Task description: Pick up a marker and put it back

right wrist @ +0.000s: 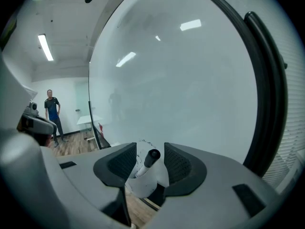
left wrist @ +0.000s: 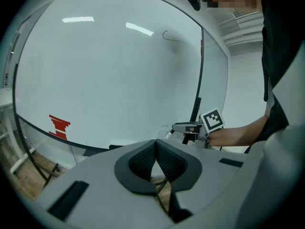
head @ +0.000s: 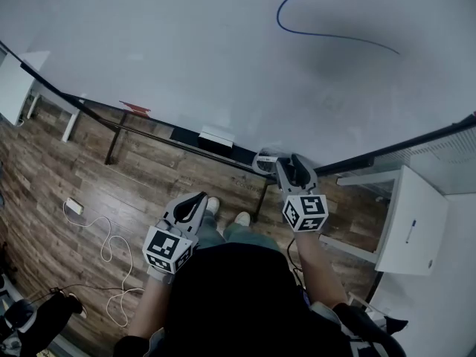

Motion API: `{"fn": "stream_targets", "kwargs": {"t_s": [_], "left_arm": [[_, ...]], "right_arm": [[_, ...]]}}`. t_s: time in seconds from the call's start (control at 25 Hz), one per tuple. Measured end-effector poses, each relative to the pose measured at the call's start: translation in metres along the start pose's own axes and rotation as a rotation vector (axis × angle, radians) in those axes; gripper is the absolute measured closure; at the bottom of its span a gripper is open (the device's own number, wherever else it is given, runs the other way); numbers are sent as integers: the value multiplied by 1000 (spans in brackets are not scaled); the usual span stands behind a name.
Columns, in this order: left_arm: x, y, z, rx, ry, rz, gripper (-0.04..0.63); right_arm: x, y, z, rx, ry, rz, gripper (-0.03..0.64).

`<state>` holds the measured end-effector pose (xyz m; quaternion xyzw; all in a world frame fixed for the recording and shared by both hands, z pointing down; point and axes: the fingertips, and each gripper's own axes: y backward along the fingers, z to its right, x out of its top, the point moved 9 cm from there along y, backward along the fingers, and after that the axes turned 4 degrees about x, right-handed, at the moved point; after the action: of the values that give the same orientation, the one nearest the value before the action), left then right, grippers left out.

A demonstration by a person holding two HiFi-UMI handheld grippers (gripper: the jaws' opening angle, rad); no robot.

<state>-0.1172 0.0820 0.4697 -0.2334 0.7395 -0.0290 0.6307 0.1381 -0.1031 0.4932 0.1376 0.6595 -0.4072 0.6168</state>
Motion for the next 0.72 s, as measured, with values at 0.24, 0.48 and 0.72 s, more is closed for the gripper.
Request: {"fn": "stream_targets", "kwargs": {"t_s": [0.24,0.48,0.72], "left_arm": [[0,-2,-2,-5,1,-2,577],[4,-8,-4,-30,-8,-3,577],[19,-30,-2,-98,-40,5,577]], "right_arm": [[-6,-5,-1,9,-8,-15,500],[10,2,-4,28,-21,25,522],[38,28,-1,48,-71,97,522]]}}
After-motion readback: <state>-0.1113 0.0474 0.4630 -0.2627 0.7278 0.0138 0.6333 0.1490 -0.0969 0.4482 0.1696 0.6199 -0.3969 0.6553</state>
